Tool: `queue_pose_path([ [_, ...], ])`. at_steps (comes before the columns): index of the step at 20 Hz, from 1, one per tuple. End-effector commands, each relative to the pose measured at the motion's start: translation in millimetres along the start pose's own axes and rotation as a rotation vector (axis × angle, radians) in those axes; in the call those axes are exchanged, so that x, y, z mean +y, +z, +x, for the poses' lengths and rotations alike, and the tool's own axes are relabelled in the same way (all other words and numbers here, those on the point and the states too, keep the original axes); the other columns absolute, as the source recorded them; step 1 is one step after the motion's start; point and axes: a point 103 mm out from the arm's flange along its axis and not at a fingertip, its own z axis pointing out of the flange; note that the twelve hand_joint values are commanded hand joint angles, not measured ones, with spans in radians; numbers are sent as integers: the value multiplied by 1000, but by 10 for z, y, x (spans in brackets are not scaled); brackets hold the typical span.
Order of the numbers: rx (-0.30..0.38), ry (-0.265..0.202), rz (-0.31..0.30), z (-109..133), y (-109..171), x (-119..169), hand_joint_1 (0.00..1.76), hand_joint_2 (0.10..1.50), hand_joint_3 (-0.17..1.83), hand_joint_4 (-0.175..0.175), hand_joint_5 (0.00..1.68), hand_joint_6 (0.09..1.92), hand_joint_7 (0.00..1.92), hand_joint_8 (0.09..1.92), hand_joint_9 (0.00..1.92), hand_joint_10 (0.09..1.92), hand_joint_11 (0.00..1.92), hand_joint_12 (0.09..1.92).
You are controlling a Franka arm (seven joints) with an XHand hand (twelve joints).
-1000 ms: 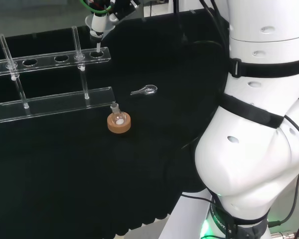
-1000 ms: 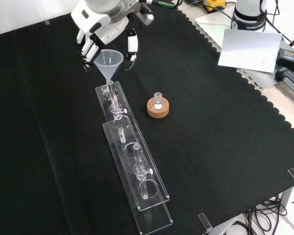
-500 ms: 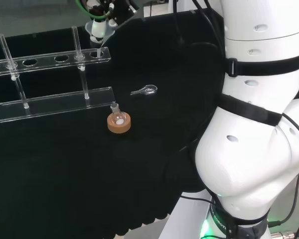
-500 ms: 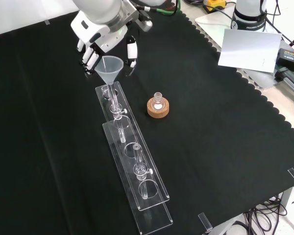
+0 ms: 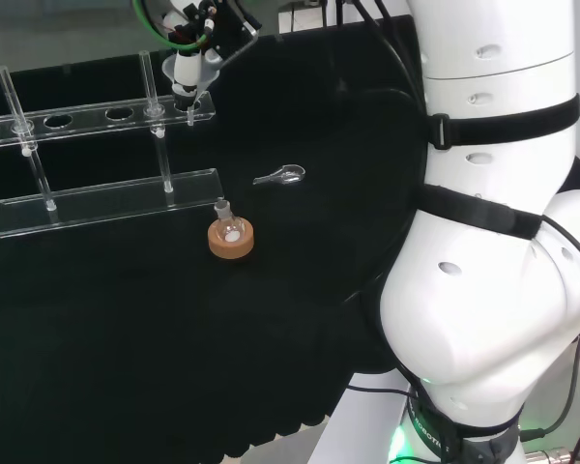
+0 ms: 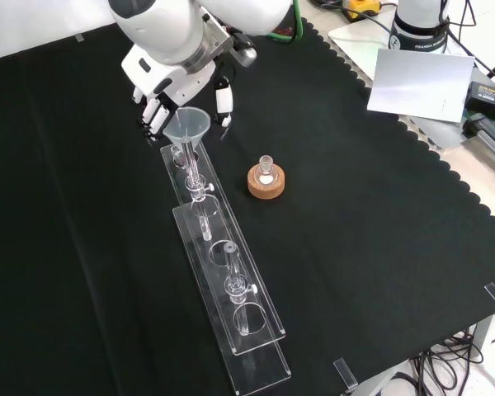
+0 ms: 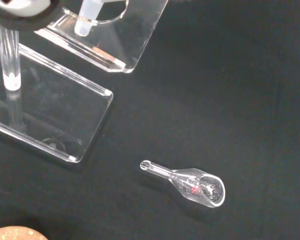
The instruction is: Put the funnel back on the funnel stand.
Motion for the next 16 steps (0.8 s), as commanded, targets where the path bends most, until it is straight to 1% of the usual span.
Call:
queue_pose_path([
  [1,-3,-2,9,33,21,13,797,682,556,-4,493,554,555,679,972,438,646,1247],
  [5,-5,-3,12,56,39,15,793,682,555,-5,482,546,535,681,942,440,627,1253],
  [8,2,-5,18,116,77,27,791,682,554,-8,468,537,521,680,928,442,617,1254],
  [10,5,-9,32,136,89,32,782,680,552,-12,448,503,472,698,880,468,594,1269],
  [12,4,-14,37,153,99,27,762,675,545,-15,417,444,338,702,730,511,483,1300],
  [15,4,-17,37,161,93,3,728,665,526,-21,340,294,135,673,486,596,321,1355],
  [16,2,-16,31,158,75,-23,713,660,514,-22,301,234,76,605,388,616,252,1377],
])
